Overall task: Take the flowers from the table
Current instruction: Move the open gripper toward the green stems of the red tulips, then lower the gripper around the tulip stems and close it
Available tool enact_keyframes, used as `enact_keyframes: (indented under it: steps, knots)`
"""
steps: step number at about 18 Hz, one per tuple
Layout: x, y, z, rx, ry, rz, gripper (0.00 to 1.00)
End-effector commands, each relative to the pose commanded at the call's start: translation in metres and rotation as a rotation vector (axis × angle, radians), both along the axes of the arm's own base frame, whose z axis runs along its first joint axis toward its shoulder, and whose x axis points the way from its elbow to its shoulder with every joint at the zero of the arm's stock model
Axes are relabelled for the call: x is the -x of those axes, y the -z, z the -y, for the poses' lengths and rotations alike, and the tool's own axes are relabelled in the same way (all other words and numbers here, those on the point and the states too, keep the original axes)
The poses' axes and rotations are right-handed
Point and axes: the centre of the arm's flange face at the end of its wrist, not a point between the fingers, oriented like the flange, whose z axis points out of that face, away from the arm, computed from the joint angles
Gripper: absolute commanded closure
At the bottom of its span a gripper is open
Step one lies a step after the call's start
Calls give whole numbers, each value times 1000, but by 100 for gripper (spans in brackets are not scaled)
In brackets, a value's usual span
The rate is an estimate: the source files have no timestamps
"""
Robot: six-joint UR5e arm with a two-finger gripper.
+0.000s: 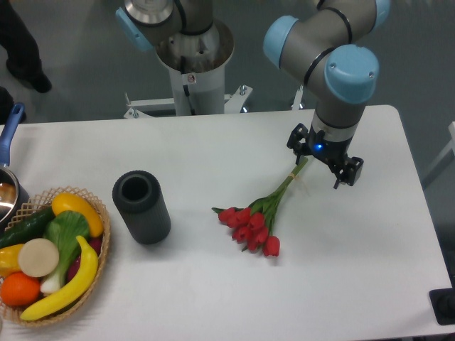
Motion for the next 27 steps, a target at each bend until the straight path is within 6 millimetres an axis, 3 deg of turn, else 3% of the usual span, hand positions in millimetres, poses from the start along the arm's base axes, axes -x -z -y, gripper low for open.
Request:
enact_keyframes:
  steps: [3, 9, 19, 27]
  knots:
    - [-18, 32, 2, -20, 3, -40, 0]
    - [-36, 56, -11, -6, 35, -11, 0]
    - [-43, 87, -10, 21, 3, 43, 0]
    - [-46, 113, -22, 27, 8, 51, 0]
